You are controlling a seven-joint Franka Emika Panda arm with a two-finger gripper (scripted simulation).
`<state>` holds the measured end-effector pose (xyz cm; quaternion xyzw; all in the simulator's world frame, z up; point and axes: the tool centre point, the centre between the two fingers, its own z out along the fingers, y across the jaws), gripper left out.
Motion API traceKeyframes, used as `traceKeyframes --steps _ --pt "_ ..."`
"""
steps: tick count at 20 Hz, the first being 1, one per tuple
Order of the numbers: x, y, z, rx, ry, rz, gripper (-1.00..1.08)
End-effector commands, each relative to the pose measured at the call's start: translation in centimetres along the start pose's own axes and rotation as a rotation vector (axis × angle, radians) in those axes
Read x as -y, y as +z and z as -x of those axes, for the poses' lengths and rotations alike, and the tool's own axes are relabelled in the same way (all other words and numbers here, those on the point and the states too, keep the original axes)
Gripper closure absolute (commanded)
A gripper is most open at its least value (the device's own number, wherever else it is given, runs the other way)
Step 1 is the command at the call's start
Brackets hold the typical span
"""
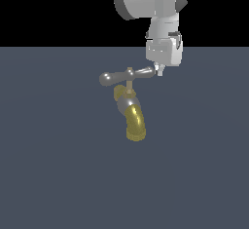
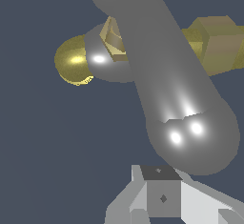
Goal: Turn on the faucet by rotating a designated handle.
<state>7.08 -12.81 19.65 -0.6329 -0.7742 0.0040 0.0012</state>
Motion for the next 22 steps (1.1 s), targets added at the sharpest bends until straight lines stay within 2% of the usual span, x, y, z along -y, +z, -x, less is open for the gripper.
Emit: traceKeyframes --steps 1,22 --pt "-0.7 0.0 -0.7 -0.001 -0.004 0.001 1.08" --pt "-7.7 -0.2 -6.4 -0.003 -0.019 0.008 1.08"
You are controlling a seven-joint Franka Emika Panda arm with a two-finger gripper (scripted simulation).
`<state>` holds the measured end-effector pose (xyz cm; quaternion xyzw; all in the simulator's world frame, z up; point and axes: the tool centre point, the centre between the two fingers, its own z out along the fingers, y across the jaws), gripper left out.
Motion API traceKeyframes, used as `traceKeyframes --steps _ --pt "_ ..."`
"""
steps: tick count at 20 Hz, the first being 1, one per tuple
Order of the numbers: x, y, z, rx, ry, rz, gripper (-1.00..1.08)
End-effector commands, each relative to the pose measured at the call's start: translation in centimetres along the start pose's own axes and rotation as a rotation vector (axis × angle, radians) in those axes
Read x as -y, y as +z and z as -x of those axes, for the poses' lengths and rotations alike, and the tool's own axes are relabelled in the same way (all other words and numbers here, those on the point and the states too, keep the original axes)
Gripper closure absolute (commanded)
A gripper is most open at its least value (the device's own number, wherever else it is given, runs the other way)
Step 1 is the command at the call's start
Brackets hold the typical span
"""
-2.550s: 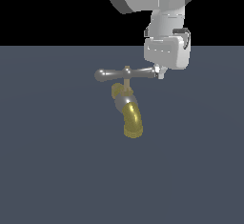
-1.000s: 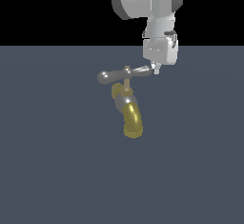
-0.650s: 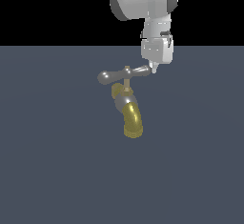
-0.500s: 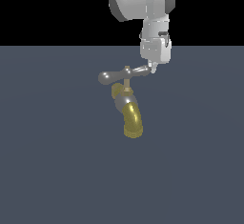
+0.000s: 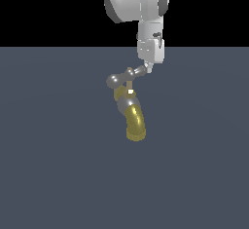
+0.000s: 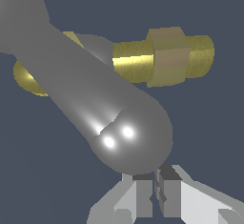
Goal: Turn on the faucet by rotating a designated handle.
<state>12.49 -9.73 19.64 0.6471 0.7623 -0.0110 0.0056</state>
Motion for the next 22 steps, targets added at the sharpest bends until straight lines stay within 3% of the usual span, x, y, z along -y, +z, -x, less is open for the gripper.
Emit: traceKeyframes --steps 1,16,17,18,22 --pt "0.0 0.0 0.0 0.000 0.000 0.000 1.08" --pt "-2.1 -0.5 -13.3 -0.023 -0.057 0.010 1.08" --pt "-2.1 -0.5 -13.3 -0.023 -0.057 0.010 1.08" --pt "-1.0 -0.1 -5.4 0.017 0.035 0.008 1.08" --pt "-0.5 -0.2 -6.3 0.017 0.034 0.008 1.08"
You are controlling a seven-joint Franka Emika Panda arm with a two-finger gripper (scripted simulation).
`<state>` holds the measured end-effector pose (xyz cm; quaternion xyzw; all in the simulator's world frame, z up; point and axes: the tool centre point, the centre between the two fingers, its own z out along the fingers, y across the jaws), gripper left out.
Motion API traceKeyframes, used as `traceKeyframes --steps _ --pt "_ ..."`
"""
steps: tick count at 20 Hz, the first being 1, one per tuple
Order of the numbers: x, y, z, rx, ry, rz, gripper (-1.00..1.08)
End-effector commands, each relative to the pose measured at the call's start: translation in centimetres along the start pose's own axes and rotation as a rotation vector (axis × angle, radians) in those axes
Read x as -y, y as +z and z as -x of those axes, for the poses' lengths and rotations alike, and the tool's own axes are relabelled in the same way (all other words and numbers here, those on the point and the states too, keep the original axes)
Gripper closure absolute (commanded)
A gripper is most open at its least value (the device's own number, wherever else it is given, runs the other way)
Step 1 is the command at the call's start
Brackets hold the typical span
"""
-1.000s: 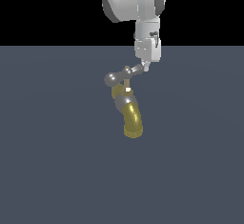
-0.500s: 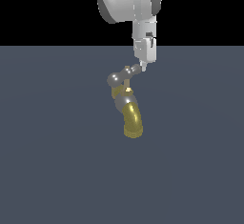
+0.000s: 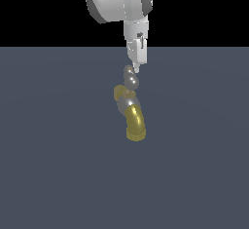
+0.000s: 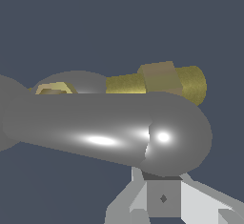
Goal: Turn on the faucet by rotating a designated handle.
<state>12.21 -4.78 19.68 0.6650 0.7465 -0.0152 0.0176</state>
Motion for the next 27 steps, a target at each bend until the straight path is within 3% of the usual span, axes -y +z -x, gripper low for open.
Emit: traceKeyframes --steps 1,27 --pt "0.2 -0.1 -1.8 -0.008 -0.017 0.000 1.08" --pt "4.9 -0.8 -14.0 -0.045 -0.102 0.002 1.08"
